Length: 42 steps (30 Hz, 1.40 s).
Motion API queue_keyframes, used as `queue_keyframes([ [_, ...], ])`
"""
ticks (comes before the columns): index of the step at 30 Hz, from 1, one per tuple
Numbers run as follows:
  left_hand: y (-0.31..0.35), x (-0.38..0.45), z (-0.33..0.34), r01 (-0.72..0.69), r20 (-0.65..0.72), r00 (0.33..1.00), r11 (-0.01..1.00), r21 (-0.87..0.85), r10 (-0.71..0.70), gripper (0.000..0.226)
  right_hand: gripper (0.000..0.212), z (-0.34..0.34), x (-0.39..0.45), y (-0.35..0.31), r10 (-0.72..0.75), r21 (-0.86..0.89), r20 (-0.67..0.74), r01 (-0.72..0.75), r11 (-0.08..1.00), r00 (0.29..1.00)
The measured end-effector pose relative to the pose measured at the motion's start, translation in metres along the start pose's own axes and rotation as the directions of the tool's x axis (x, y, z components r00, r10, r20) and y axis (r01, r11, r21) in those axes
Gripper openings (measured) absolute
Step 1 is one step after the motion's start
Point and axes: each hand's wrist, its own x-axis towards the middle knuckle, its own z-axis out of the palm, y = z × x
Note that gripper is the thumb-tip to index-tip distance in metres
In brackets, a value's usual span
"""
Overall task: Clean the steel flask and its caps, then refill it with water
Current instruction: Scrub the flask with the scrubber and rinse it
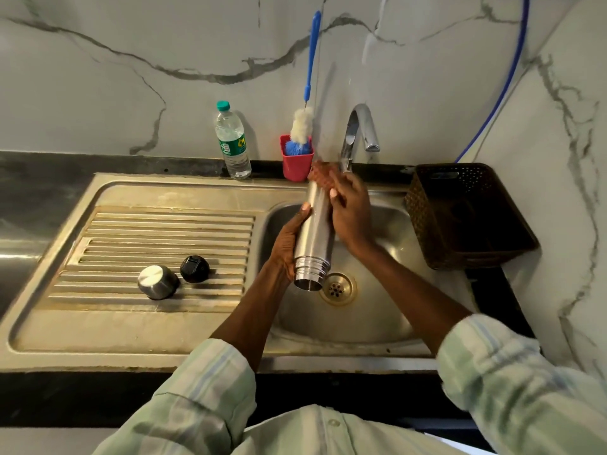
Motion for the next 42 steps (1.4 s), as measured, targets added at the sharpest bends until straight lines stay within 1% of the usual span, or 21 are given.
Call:
queue_keyframes([
  [1,0.002,0.000,-0.001,-0.030,0.012,0.999,0.998,-0.055,0.030,0.048,0.043,0.000,-0.022,-0.002,-0.046,0.035,0.041,0.045,0.998,0.998],
  [3,0.005,0.000,-0.007,-0.062,0.002,0.998,0.986,-0.155,0.063,0.058,0.043,-0.002,-0.073,-0.003,-0.136,0.105,0.094,0.126,0.986,0.986],
  [5,0.012,0.007,-0.022,-0.091,-0.037,0.996,0.983,-0.161,0.087,0.070,0.043,-0.004,-0.118,0.000,-0.201,0.138,0.116,0.185,0.973,0.973],
  [7,0.014,0.010,-0.028,-0.029,0.008,0.999,0.988,-0.150,0.031,0.073,0.042,-0.005,-0.126,0.006,-0.248,0.155,0.138,0.226,0.962,0.959],
  [9,0.009,0.006,-0.019,0.039,0.047,0.998,0.986,-0.160,-0.032,0.069,0.042,-0.001,-0.095,0.006,-0.188,0.124,0.125,0.172,0.977,0.974],
  [13,-0.004,0.004,-0.009,0.054,-0.001,0.999,0.998,-0.032,-0.054,0.061,0.043,0.003,0.000,0.006,0.086,0.066,-0.003,-0.086,0.994,0.996],
  [15,-0.006,0.002,-0.007,0.032,-0.008,0.999,0.999,-0.018,-0.033,0.059,0.042,-0.001,0.022,0.008,0.082,0.046,-0.050,-0.080,0.996,0.995],
  [18,0.000,0.004,-0.008,-0.027,-0.060,0.998,0.998,-0.053,0.023,0.053,0.042,0.002,-0.008,0.004,-0.034,0.011,-0.011,0.034,0.999,0.999],
  [21,0.010,0.012,-0.021,-0.121,-0.127,0.986,0.990,-0.073,0.112,0.059,0.047,0.004,-0.087,0.001,-0.260,-0.006,0.127,0.263,0.965,0.957],
  [22,0.013,0.010,-0.022,-0.131,-0.139,0.982,0.991,-0.005,0.129,0.066,0.048,0.003,-0.110,0.003,-0.323,-0.023,0.172,0.331,0.943,0.931],
  [23,0.015,0.010,-0.027,-0.146,-0.166,0.974,0.988,0.056,0.154,0.061,0.049,0.001,-0.125,0.006,-0.362,-0.030,0.213,0.376,0.926,0.908],
  [24,0.016,0.007,-0.028,-0.159,-0.186,0.966,0.981,0.115,0.179,0.045,0.048,0.000,-0.128,0.010,-0.384,-0.025,0.234,0.400,0.916,0.893],
  [26,0.012,0.005,-0.024,-0.139,-0.119,0.982,0.987,0.082,0.148,0.038,0.046,0.001,-0.104,0.016,-0.352,-0.017,0.197,0.362,0.932,0.915],
  [27,0.009,0.001,-0.019,-0.098,-0.052,0.994,0.995,0.037,0.099,0.032,0.045,0.003,-0.087,0.013,-0.301,-0.016,0.162,0.308,0.951,0.940],
  [28,0.007,0.002,-0.017,-0.065,-0.055,0.996,0.998,0.007,0.065,0.030,0.044,0.004,-0.067,0.008,-0.240,-0.015,0.140,0.244,0.970,0.961],
  [31,-0.003,-0.003,-0.006,-0.005,-0.034,0.999,0.999,-0.035,0.004,0.055,0.041,0.004,-0.010,-0.007,-0.114,-0.014,0.048,0.115,0.993,0.992],
  [33,-0.007,-0.003,0.000,-0.009,0.045,0.999,0.999,-0.040,0.011,0.070,0.041,0.004,0.003,-0.010,-0.083,-0.022,0.003,0.083,0.996,0.997],
  [35,-0.006,-0.003,0.000,-0.056,0.031,0.998,0.993,-0.108,0.060,0.067,0.043,0.006,-0.016,-0.008,-0.154,-0.075,0.044,0.157,0.985,0.987],
  [37,0.000,0.000,-0.009,-0.081,-0.019,0.997,0.987,-0.140,0.079,0.063,0.046,0.006,-0.056,0.001,-0.283,-0.094,0.135,0.297,0.950,0.950],
  [40,0.006,-0.001,-0.020,-0.099,-0.095,0.991,0.994,-0.053,0.094,0.064,0.051,0.003,-0.112,0.018,-0.445,-0.114,0.245,0.482,0.869,0.861],
  [42,0.005,-0.005,-0.018,-0.151,-0.094,0.985,0.986,-0.069,0.144,0.049,0.051,0.004,-0.101,0.025,-0.438,-0.105,0.244,0.473,0.875,0.865],
])
